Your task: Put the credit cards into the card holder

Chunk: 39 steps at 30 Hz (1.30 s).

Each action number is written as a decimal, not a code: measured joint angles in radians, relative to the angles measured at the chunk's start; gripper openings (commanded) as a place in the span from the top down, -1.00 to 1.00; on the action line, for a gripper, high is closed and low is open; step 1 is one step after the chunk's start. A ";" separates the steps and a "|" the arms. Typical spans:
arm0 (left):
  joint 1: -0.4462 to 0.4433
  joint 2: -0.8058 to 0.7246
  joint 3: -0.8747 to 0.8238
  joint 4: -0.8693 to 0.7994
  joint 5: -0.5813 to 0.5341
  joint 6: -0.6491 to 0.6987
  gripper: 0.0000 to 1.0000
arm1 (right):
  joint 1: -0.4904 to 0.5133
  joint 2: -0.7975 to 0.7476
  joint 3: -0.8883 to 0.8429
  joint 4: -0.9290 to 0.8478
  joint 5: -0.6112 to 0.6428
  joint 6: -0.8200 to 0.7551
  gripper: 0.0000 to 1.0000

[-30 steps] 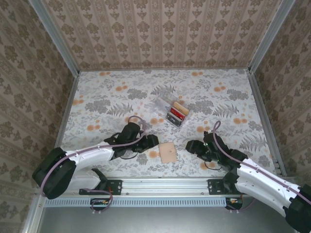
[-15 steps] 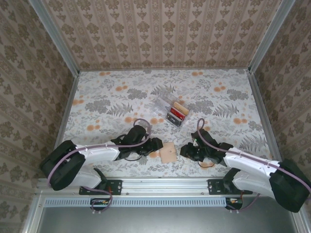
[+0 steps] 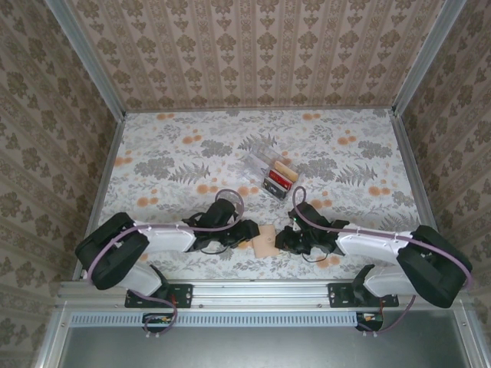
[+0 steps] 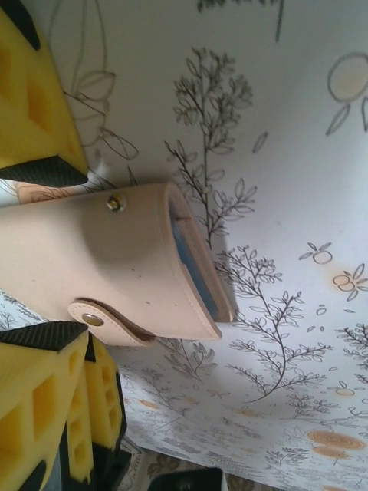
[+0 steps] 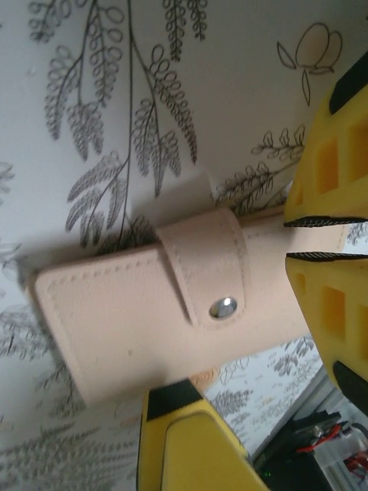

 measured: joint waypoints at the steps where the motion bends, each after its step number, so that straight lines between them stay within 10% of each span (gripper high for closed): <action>1: 0.000 0.008 0.002 0.008 0.002 -0.003 0.07 | 0.001 0.006 0.000 0.000 0.000 0.000 0.60; 14: 0.000 0.048 0.004 0.089 0.011 -0.015 0.07 | 0.003 0.032 0.001 0.000 0.007 0.003 0.59; 30: 0.001 0.072 0.002 0.213 0.022 -0.034 0.97 | 0.005 0.011 0.043 -0.084 0.068 0.004 0.55; 39: 0.000 0.071 0.001 0.226 0.024 -0.028 1.00 | 0.036 -0.087 0.182 -0.243 0.212 -0.023 0.40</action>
